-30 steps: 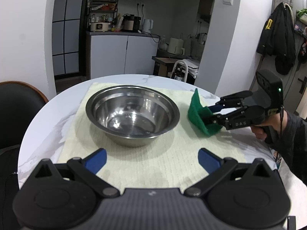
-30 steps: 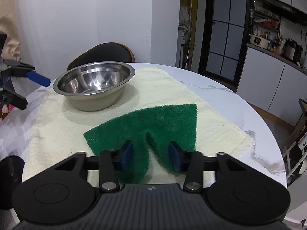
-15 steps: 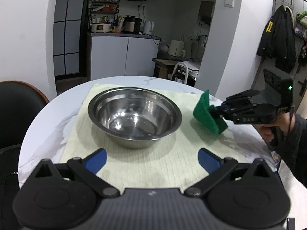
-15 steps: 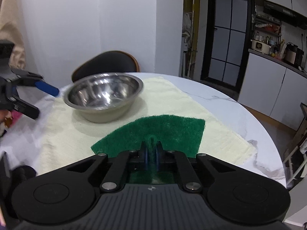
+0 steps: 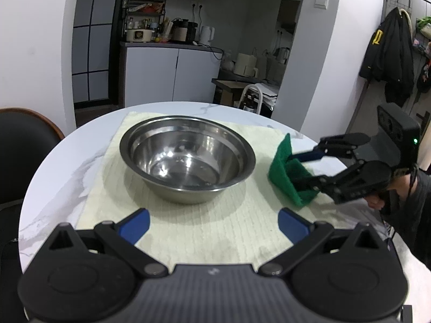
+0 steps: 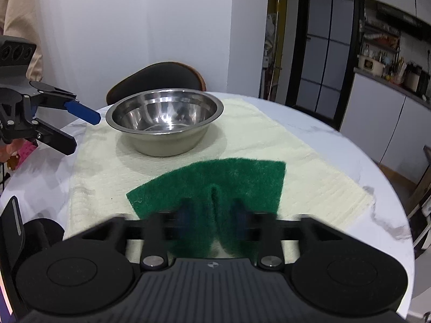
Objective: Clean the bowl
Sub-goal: 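Grasp the green scouring pad at its fold with the right gripper, then lift the pad with the right gripper while the left gripper grasps the bowl rim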
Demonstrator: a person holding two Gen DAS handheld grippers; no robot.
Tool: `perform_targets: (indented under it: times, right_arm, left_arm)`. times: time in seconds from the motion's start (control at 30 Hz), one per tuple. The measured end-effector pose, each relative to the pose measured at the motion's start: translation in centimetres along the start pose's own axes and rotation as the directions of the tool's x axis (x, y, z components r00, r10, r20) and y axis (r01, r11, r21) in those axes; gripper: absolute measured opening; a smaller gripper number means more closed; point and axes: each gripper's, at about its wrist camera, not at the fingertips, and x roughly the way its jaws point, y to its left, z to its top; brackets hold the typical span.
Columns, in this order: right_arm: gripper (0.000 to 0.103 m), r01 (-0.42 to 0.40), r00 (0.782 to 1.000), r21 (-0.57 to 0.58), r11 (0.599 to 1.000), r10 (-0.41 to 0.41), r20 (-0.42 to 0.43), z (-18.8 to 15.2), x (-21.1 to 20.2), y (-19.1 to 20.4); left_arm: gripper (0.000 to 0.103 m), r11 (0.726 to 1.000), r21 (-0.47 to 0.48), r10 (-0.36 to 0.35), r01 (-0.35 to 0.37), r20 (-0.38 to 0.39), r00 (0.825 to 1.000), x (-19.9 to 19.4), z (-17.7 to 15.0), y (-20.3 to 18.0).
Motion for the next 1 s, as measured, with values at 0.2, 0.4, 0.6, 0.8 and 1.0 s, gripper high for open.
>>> perform_targets:
  times: [0.2,0.4,0.6,0.8,1.0]
  right_arm:
    - [0.074,-0.006,1.000,-0.027,1.000,0.006,-0.004,-0.5,0.1,-0.5]
    - [0.072,-0.027,0.999,0.013,1.000,0.028,-0.017,-0.9,0.4,-1.1]
    - [0.028,-0.038,0.999,0.047,0.998,0.038,-0.014,-0.9,0.3,-1.4]
    - [0.007,-0.048,0.999,0.059,0.997,0.049,-0.011,-0.8,0.2,-1.6]
    - [0.007,-0.030,0.999,0.049,0.998,0.030,0.014,0.0,-0.5,-1.3]
  left_arm:
    - [0.103,1.000,0.002,-0.005,0.005,-0.012,1.000,0.3,-0.2,-0.1]
    - [0.103,1.000,0.007,0.001,-0.001,-0.016,1.000,0.4,-0.1,-0.1]
    - [0.103,1.000,0.009,0.003,-0.003,-0.013,1.000,0.4,0.2,-0.1]
    - [0.103,1.000,0.018,0.007,-0.006,-0.013,1.000,0.4,0.2,-0.3]
    - [0.103,1.000,-0.010,0.006,-0.006,0.011,1.000,0.3,1.4,0.3]
